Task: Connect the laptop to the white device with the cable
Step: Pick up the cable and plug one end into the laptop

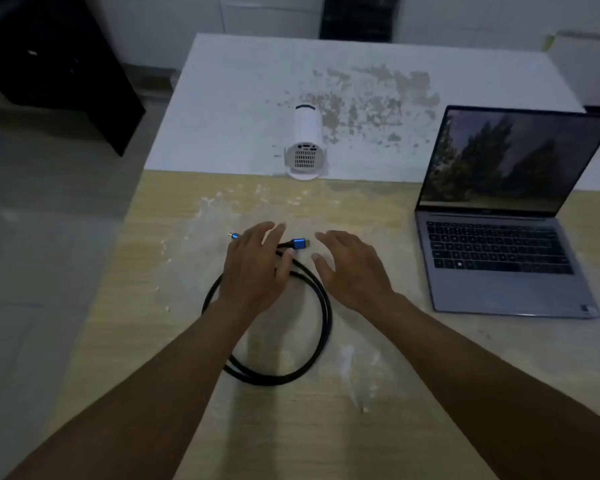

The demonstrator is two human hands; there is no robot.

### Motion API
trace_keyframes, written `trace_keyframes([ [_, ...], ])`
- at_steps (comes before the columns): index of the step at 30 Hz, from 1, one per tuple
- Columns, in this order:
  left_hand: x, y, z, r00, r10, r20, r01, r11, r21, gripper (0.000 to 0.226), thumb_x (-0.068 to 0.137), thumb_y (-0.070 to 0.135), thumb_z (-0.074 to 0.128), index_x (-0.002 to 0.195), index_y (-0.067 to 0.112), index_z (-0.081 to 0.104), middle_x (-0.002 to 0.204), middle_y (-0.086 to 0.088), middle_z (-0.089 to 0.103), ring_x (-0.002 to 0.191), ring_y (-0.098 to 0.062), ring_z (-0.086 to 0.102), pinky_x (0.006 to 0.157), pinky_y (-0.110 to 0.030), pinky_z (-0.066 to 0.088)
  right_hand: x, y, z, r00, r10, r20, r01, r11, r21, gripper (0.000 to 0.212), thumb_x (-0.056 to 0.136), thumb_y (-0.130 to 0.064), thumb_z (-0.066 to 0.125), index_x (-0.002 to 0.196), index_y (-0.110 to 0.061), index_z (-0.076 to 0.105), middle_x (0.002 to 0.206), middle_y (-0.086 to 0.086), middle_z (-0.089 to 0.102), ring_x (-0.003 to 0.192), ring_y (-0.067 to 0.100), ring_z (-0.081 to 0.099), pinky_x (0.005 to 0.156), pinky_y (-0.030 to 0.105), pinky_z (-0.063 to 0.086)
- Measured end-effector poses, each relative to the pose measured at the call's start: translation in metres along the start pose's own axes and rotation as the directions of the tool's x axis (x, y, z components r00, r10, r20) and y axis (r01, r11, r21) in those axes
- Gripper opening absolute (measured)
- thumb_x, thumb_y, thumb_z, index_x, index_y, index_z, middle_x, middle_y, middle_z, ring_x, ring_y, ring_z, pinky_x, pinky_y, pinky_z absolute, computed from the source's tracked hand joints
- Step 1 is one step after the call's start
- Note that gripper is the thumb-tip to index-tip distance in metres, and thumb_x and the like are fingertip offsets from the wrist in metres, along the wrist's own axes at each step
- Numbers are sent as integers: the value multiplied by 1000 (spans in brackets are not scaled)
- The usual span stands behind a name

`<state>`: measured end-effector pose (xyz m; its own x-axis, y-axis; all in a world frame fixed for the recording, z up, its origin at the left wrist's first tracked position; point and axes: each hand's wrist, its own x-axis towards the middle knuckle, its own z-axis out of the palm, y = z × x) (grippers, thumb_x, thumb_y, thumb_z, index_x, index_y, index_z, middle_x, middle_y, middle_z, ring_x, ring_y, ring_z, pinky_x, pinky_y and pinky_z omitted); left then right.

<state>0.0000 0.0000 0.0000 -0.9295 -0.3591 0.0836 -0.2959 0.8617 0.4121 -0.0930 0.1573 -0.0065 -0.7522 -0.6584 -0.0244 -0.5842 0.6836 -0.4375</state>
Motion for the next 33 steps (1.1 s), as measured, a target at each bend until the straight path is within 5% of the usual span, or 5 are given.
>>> trace_keyframes([
  [10,-6,-53,30,997,-52,49,53,998,-21,45,96,30,53,137,10,50,139,-10,55,130,-27,49,104,-47,44,10,-8,53,996,90,4,-90,996,20,39,99,-27,54,136,-14,55,136,8,59,121,28,55,95,45,48],
  [15,-1,-66,37,997,-51,60,53,998,-26,43,95,23,54,135,8,51,132,-12,59,117,-32,55,90,-47,50,26,-11,64,992,128,-24,-127,992,5,40,100,-29,53,139,-18,51,135,8,55,115,29,58,90,48,51],
  [20,6,-72,40,998,-52,24,54,994,-97,34,92,14,58,125,7,58,119,-15,65,106,-34,60,81,-46,52,35,-18,72,996,88,-21,-89,995,-48,33,93,-30,65,123,-17,65,118,9,58,104,29,58,84,44,48],
  [26,13,-75,40,998,-55,-26,51,987,-154,21,93,18,58,111,10,62,102,-11,70,93,-28,62,72,-40,51,40,-23,80,985,172,14,-173,984,34,17,98,-25,57,109,-15,65,113,8,63,105,29,57,89,45,48],
  [33,27,-74,36,986,-134,-102,105,962,-252,22,97,36,51,94,16,60,89,-1,67,83,-18,60,64,-28,44,32,-24,75,941,281,-189,-238,946,222,9,98,-26,56,104,-20,58,105,1,57,92,19,55,79,42,53],
])
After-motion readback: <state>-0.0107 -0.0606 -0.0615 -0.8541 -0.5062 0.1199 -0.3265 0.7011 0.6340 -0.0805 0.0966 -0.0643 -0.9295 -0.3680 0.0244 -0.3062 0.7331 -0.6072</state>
